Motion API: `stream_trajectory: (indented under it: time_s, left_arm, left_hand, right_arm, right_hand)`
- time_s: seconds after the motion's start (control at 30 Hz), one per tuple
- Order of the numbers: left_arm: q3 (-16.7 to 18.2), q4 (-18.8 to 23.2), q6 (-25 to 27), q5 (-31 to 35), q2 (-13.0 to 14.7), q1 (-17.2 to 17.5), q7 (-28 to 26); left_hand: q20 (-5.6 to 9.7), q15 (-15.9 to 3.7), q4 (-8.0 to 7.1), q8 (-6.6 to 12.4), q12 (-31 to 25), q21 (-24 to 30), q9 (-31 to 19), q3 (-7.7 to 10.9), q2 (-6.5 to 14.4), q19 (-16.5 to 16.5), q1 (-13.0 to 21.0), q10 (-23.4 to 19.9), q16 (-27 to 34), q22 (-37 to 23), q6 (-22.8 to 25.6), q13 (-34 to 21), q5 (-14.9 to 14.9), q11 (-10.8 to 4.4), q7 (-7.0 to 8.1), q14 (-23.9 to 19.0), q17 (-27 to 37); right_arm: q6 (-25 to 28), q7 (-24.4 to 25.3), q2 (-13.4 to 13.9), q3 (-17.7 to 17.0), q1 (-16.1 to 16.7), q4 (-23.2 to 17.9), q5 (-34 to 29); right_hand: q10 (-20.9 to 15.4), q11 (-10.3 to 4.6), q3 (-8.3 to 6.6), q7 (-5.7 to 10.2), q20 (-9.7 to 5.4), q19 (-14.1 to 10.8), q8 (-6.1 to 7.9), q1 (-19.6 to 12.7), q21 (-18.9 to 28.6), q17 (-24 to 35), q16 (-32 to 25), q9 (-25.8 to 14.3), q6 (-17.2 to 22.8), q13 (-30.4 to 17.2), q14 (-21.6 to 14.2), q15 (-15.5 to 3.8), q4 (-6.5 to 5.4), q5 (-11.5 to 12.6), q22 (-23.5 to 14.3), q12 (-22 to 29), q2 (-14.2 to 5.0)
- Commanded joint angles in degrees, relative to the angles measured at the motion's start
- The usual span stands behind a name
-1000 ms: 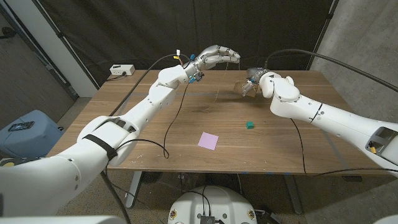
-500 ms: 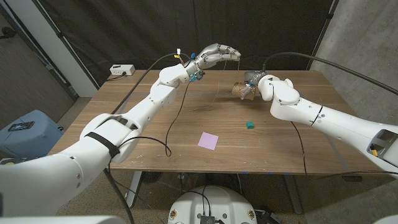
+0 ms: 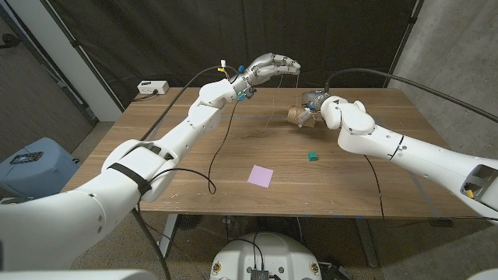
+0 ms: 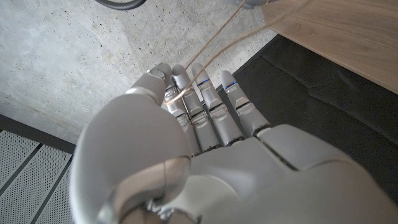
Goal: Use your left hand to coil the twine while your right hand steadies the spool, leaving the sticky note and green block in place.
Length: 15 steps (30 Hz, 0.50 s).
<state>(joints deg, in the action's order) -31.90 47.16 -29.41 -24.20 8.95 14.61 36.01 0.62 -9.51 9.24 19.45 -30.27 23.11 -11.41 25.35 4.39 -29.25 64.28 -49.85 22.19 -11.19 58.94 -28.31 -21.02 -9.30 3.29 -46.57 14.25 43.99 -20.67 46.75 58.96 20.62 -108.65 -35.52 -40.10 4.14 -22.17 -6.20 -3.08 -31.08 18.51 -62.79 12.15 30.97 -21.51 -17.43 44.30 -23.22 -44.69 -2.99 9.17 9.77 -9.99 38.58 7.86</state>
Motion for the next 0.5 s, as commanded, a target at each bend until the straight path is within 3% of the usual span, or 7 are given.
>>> stream_trajectory:
  time_s: [0.03,0.5]
  left_arm:
    - [0.63,-1.61,-0.07,0.08,-0.24,-0.91,-0.06]
    - [1.48,-5.26,-1.86,0.55,-0.74,-2.80,-0.89]
  left_hand:
    - [-0.12,0.20,0.16,-0.05,0.12,0.25,-0.24,-0.10,0.24,0.36,0.19,-0.26,-0.23,-0.05,-0.19,-0.08,-0.24,0.00,-0.12,-0.18,0.40]
    - [-0.34,0.16,0.17,-0.27,0.56,0.25,-0.27,-0.19,0.17,0.78,0.25,0.03,-0.46,-0.04,-0.50,-0.22,-0.34,0.20,-0.09,0.13,0.47]
  right_arm:
    - [-0.83,-0.06,0.49,-0.37,1.07,-2.58,-0.78]
    - [-1.12,-0.54,2.03,-1.17,2.63,-6.19,-1.40]
  right_hand:
    - [-10.55,-9.91,0.10,9.40,-0.44,-0.53,0.36,-6.37,-0.10,0.14,-0.08,-0.16,10.11,-0.20,-2.60,-9.79,-0.14,0.39,-0.19,0.44,-8.00]
    - [-10.53,-9.89,0.26,9.32,-0.43,-0.66,0.34,-6.34,-0.08,0.13,0.23,-0.13,10.16,-0.30,-2.73,-9.74,-0.17,0.40,-0.20,0.36,-8.06]
